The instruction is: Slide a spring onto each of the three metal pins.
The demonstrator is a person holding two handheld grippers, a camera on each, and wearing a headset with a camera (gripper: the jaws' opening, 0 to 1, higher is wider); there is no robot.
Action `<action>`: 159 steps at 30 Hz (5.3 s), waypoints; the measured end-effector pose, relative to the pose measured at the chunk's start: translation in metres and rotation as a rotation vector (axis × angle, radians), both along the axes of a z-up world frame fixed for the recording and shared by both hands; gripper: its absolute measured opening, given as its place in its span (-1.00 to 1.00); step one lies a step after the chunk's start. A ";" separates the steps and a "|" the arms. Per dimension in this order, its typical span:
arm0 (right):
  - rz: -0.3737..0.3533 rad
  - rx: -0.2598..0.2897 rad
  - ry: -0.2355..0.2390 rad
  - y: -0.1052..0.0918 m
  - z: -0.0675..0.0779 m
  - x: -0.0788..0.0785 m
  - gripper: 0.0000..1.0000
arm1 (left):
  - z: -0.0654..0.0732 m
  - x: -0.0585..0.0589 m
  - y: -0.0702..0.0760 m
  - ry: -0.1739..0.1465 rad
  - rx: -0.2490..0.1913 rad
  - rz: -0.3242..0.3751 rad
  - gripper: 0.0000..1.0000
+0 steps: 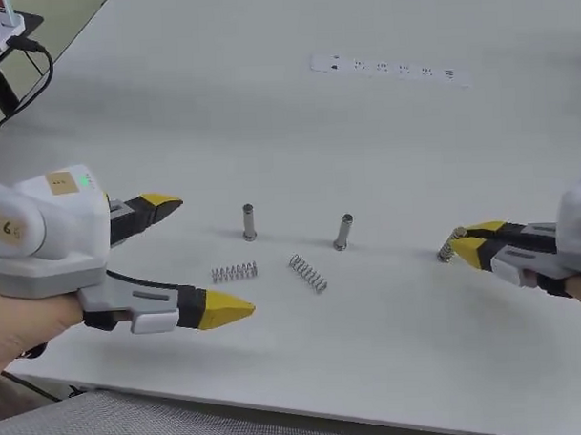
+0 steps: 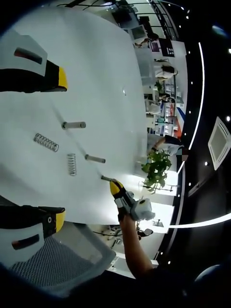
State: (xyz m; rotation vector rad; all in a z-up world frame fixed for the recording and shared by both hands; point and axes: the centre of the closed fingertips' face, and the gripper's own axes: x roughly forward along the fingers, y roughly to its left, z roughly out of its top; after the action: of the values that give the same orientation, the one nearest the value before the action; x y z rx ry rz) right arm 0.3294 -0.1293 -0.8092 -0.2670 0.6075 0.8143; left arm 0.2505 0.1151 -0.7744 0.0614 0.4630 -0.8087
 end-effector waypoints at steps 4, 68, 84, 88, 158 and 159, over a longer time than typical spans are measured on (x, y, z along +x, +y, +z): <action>0.007 -0.014 0.002 0.000 0.000 0.000 -0.85 | 0.000 0.000 0.000 0.000 0.000 -0.001 0.93; 0.079 0.133 -0.057 0.057 0.067 -0.035 -0.02 | 0.016 0.002 0.005 -0.020 0.011 -0.006 0.93; 0.135 0.141 0.003 0.077 0.056 -0.049 -0.18 | 0.017 0.001 0.005 -0.019 0.011 -0.007 0.92; 0.142 0.133 0.028 0.086 0.047 -0.052 -0.21 | 0.017 0.001 0.005 -0.020 0.010 -0.008 0.92; 0.303 -0.114 0.151 0.156 -0.045 -0.063 -0.82 | 0.006 -0.013 0.005 0.010 0.020 -0.021 0.84; 0.305 -0.117 0.145 0.155 -0.044 -0.063 -0.83 | 0.006 -0.013 0.005 0.010 0.019 -0.021 0.84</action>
State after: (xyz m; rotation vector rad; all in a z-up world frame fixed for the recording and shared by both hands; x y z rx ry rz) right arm 0.2668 0.0261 -0.8537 -0.4172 0.7631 1.0997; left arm 0.2379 0.1196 -0.7685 0.0803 0.4799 -0.8258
